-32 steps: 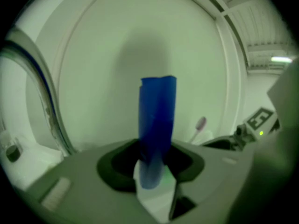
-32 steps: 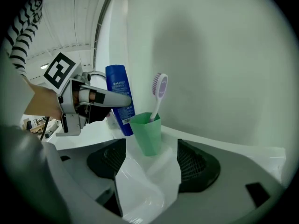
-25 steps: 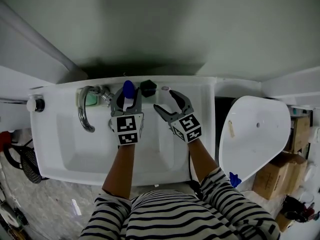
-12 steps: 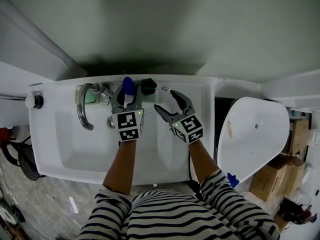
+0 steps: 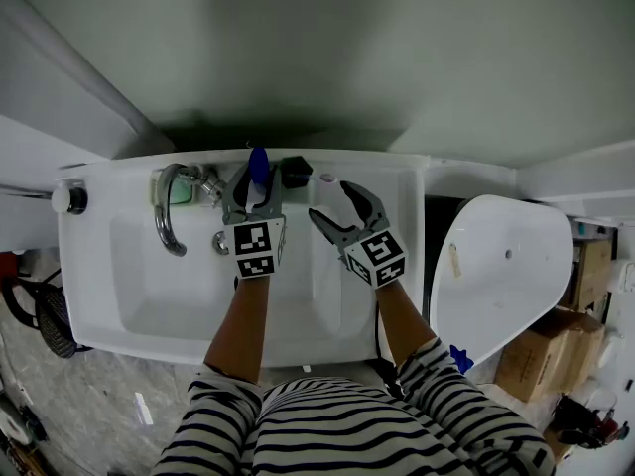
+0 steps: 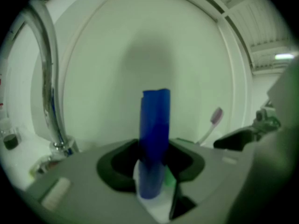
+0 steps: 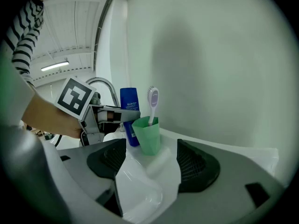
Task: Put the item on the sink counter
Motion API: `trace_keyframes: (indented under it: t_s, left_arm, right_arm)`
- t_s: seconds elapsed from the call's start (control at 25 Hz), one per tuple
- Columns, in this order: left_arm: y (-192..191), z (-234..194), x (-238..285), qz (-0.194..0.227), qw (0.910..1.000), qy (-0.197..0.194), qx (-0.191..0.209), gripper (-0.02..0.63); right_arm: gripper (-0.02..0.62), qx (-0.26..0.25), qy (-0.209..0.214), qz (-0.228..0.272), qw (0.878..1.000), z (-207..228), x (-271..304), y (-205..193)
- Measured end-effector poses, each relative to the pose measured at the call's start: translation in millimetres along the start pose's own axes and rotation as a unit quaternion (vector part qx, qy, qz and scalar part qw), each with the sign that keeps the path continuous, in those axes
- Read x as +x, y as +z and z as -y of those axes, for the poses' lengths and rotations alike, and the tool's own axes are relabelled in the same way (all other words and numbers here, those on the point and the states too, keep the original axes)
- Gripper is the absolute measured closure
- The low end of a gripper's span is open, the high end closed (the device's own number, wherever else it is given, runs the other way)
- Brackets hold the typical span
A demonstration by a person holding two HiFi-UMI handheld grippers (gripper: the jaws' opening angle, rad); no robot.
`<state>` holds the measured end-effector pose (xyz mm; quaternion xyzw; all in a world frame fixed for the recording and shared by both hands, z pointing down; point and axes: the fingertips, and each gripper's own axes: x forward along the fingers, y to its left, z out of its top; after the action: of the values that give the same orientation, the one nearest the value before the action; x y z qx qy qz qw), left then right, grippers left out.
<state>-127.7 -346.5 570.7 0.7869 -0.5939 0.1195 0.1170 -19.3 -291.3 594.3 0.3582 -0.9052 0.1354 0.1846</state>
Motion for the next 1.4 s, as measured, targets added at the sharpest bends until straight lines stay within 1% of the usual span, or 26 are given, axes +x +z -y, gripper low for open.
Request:
trace_keyframes:
  t_s: [0.16, 0.24, 0.6, 0.88, 1.4]
  left_arm:
    - [1, 1, -2, 0.000, 1.0000, -0.002, 0.004, 0.433]
    - [2, 2, -3, -0.001, 1.0000, -0.002, 0.009, 0.416]
    - [5, 4, -6, -0.001, 0.9997, -0.004, 0.026, 0.382]
    - [12, 7, -13, 0.005, 0.9995, -0.011, 0.029, 0.374]
    - [33, 13, -41, 0.023, 0.9991, -0.022, 0.028, 0.374]
  right_arm:
    - [0.287, -0.001, 0.001, 0.000, 1.000, -1, -2, 1]
    - [0.287, -0.001, 0.003, 0.001, 1.000, -1, -3, 2]
    - [0.287, 0.000, 0.006, 0.004, 1.000, -3, -2, 4]
    - [0.287, -0.003, 0.005, 0.009, 1.000, -5, -6, 10]
    - [0.287, -0.004, 0.000, 0.026, 1.000, -17, -25, 25]
